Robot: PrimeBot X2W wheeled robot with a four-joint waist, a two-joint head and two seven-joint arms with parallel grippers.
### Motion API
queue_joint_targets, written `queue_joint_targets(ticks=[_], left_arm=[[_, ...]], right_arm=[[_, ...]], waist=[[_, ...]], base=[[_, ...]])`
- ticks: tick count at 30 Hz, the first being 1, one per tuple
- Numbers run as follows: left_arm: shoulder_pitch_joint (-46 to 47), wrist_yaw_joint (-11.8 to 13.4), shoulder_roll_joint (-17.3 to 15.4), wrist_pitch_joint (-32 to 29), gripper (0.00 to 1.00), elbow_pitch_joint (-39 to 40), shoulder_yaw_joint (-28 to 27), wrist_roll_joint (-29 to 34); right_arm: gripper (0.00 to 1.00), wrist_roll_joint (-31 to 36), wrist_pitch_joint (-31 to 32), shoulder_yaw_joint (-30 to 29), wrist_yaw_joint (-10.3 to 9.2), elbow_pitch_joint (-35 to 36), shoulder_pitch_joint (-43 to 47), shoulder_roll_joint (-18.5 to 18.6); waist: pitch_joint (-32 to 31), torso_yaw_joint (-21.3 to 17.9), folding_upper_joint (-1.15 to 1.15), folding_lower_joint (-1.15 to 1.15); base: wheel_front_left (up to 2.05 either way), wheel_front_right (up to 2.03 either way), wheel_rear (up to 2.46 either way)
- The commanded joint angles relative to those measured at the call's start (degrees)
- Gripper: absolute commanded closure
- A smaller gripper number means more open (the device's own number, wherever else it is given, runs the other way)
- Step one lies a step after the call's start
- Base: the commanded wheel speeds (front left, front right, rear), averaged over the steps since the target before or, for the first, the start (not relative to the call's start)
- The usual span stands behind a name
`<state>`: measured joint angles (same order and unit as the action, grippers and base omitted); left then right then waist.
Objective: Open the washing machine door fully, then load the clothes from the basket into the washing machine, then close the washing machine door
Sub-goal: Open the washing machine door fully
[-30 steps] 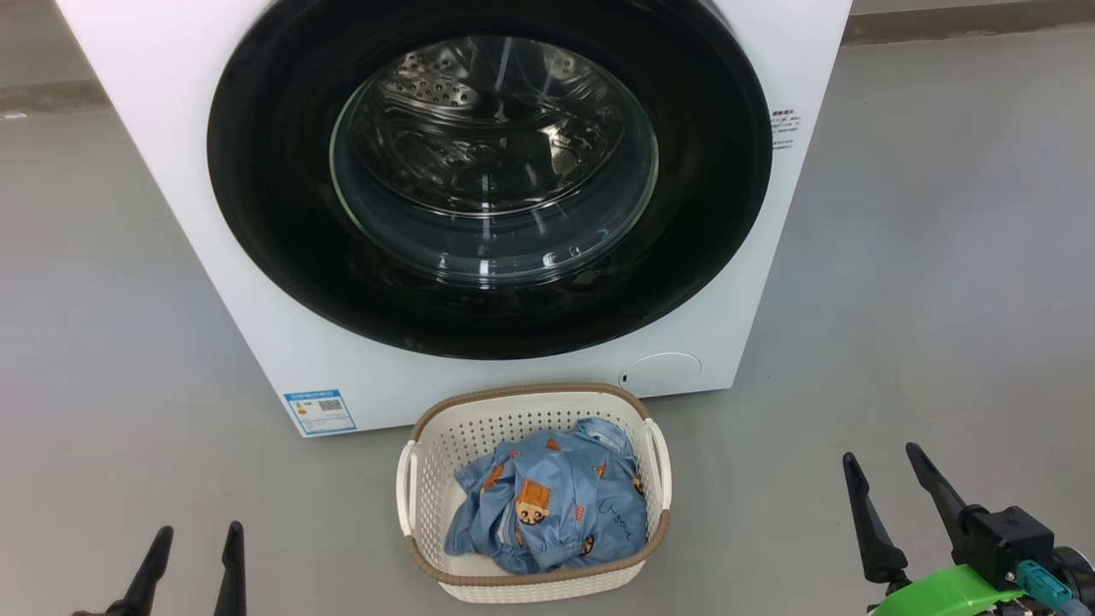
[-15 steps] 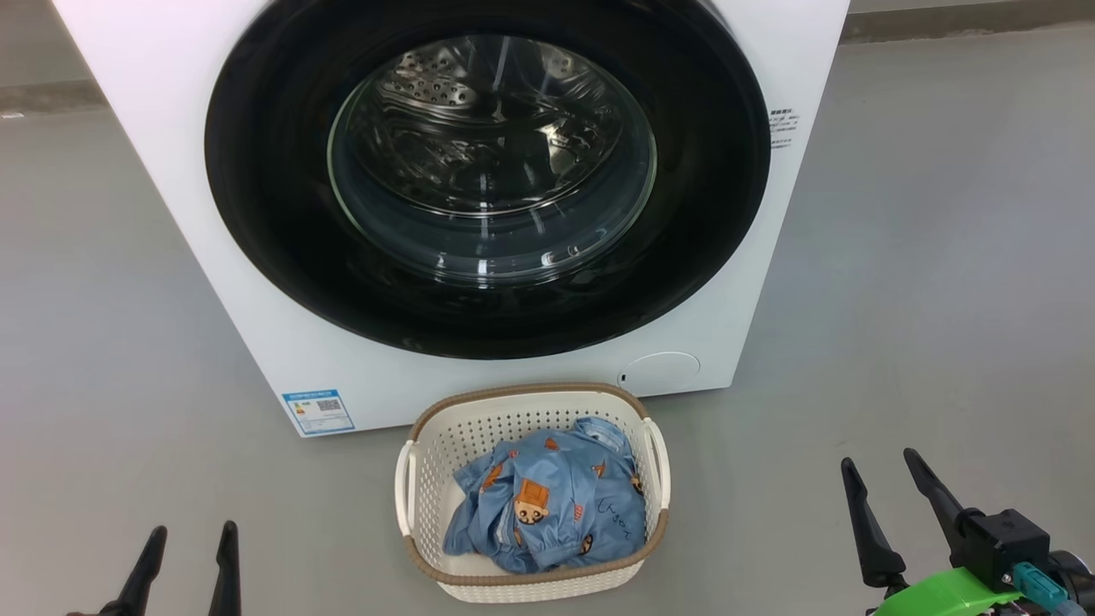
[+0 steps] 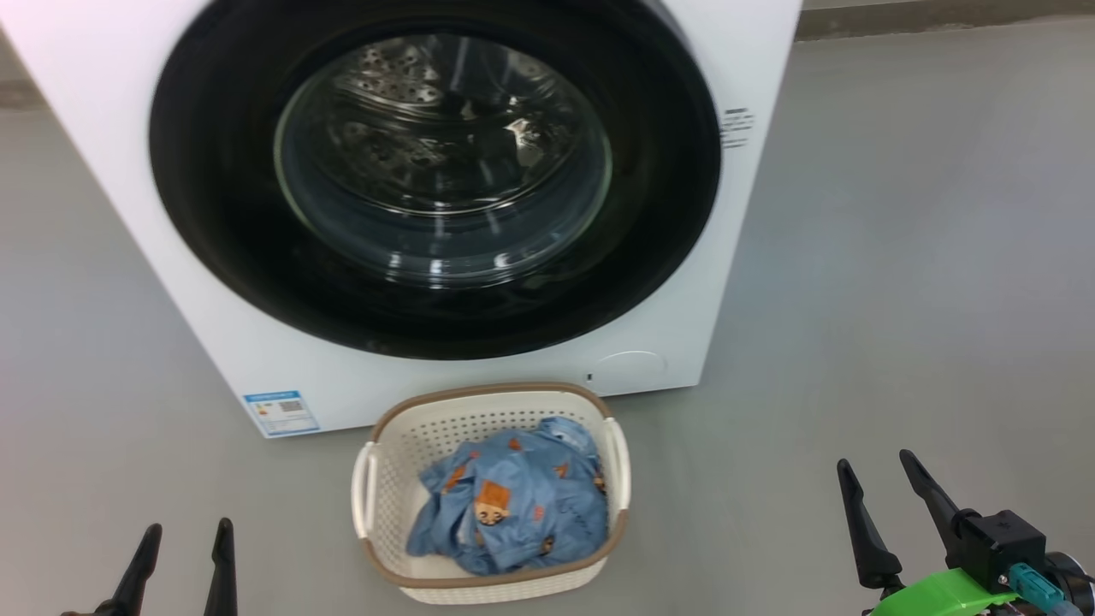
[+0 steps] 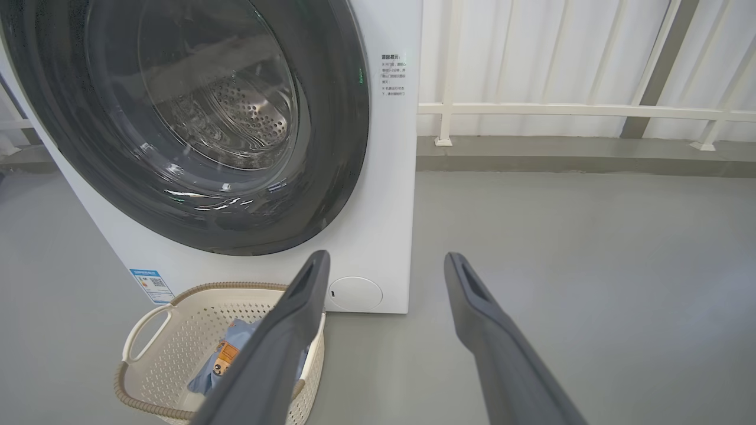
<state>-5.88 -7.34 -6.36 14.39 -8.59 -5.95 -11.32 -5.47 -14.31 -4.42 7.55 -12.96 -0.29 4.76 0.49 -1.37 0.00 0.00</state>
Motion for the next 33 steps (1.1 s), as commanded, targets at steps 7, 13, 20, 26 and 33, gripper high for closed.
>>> queue_joint_targets(ticks=[7, 13, 20, 26, 33], left_arm=[[2.0, -0.1, -0.8, 0.6, 0.0, 2.8, -2.1, -0.8], [1.9, -0.1, -0.6, 0.6, 0.0, 3.0, -2.4, -1.0], [1.9, -0.1, -0.5, 0.6, 0.0, 2.8, -2.4, -1.0], [1.9, -0.1, -0.3, 0.6, 0.0, 2.7, -2.4, -0.9], [1.8, -0.1, -0.1, 0.6, 0.0, 2.8, -2.4, -0.8]], right_arm=[[0.0, 0.1, -0.7, 1.2, -0.06, 1.4, -0.9, 0.1], [0.0, 0.0, -0.7, 1.3, -0.06, 1.4, -0.9, 0.1], [0.0, 0.0, -0.7, 1.3, -0.06, 1.4, -1.0, 0.2], [0.0, -0.3, -0.7, 1.4, -0.06, 1.6, -1.1, 0.3], [0.0, -0.4, -0.7, 1.7, -0.06, 1.7, -1.1, 0.4]], waist=[[0.0, 0.0, 0.0, 0.0], [0.1, 0.0, 0.0, 0.0], [0.0, 0.0, 0.0, 0.0], [-0.1, 0.0, 0.0, 0.0], [-0.2, 0.1, 0.0, 0.0]], base=[[1.21, 1.21, -2.42], [0.85, 0.85, -1.7], [0.34, 0.34, -0.68], [0.0, 0.0, -0.01], [0.0, 0.0, 0.0]])
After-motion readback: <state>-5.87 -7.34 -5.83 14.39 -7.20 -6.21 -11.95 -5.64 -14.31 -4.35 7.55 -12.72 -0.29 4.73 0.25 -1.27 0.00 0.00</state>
